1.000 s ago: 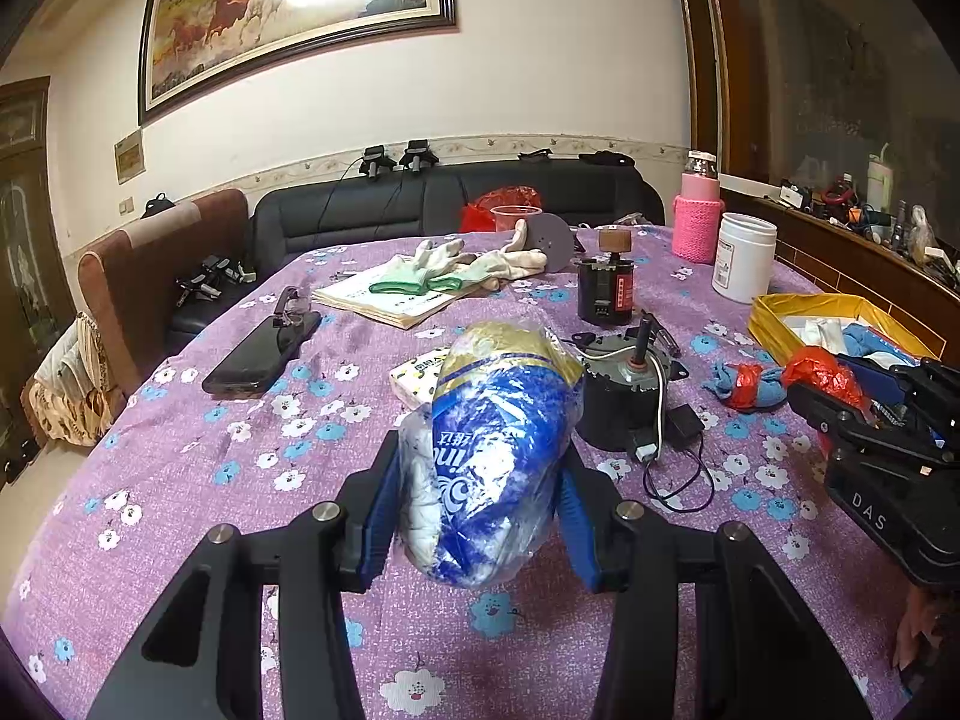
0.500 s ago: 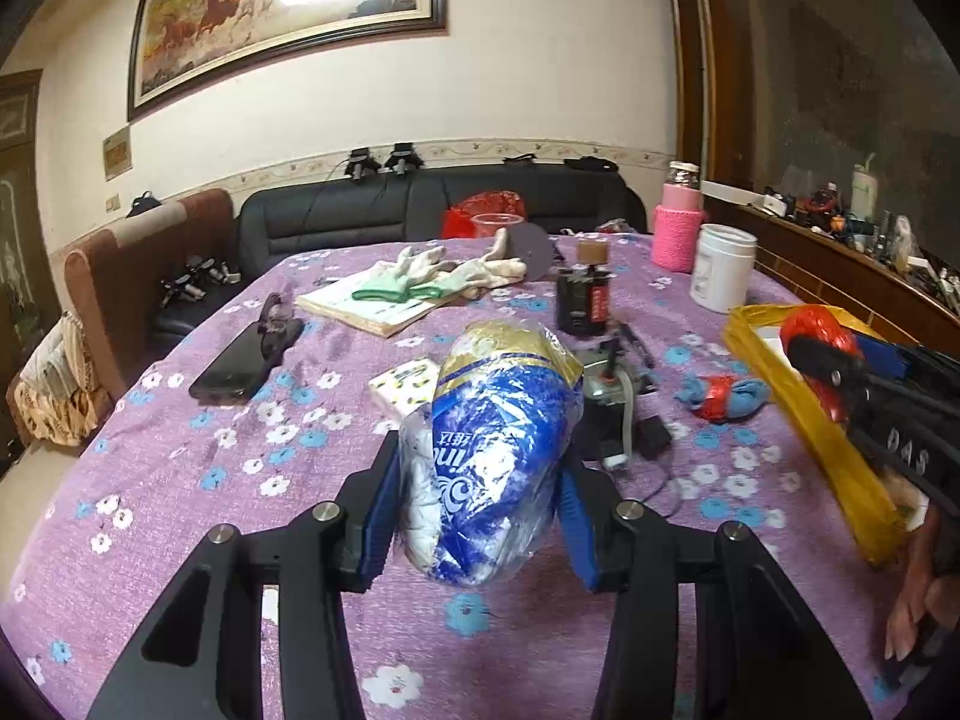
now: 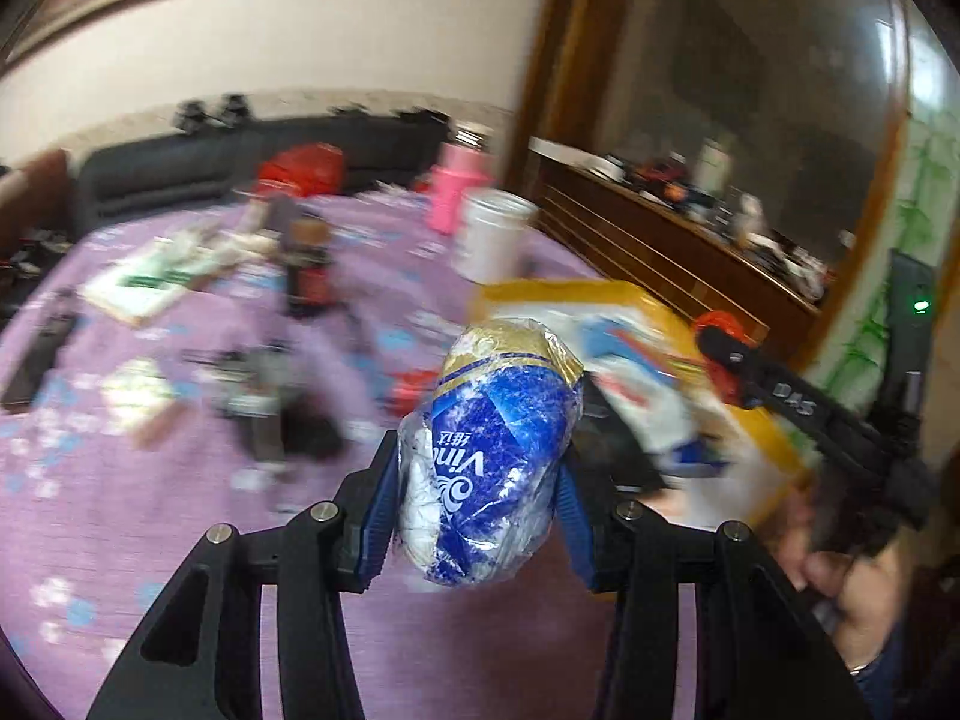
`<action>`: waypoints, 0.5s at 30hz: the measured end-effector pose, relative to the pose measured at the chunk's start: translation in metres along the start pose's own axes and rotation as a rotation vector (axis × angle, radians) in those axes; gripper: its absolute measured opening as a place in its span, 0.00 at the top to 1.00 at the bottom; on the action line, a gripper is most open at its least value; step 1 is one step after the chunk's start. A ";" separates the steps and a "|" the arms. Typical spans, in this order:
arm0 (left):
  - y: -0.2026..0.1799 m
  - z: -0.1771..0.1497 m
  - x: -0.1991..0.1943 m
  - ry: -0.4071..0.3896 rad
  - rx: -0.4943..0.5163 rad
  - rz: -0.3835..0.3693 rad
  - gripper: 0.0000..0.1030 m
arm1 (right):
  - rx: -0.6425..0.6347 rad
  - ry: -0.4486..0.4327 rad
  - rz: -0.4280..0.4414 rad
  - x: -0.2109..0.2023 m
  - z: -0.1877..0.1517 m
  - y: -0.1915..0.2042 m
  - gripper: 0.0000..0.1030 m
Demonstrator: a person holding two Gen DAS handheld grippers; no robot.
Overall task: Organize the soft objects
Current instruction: 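Carry both bags over the tray and open both grippers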
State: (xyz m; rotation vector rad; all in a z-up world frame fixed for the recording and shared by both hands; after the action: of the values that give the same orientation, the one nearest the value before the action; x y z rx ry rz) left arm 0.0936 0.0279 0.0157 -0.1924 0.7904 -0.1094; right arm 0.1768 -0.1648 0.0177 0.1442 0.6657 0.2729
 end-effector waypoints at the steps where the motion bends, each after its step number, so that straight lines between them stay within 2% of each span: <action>1: -0.012 0.000 0.007 0.018 0.011 -0.027 0.56 | 0.020 0.004 -0.017 0.000 -0.001 -0.012 0.60; 7: -0.084 -0.007 0.045 0.097 0.097 -0.148 0.56 | 0.117 0.029 -0.044 0.002 -0.015 -0.063 0.60; 11: -0.108 -0.012 0.063 0.120 0.143 -0.154 0.56 | 0.130 0.034 -0.058 0.008 -0.017 -0.074 0.59; 15: -0.114 -0.018 0.082 0.142 0.165 -0.136 0.56 | 0.140 0.064 -0.036 0.021 -0.024 -0.077 0.59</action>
State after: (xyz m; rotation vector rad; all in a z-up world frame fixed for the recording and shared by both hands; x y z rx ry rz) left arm 0.1354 -0.0999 -0.0291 -0.0820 0.9051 -0.3182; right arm 0.1931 -0.2314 -0.0302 0.2579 0.7509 0.1970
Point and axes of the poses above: each gripper's, at about its wrist camera, not at the fingertips, and x roughly the way its jaws point, y to its left, z to its top, the point moved 7 cm from there along x, roughly the way its jaws point, and after that the axes turned 8 degrees about y, right-handed, at the moved point
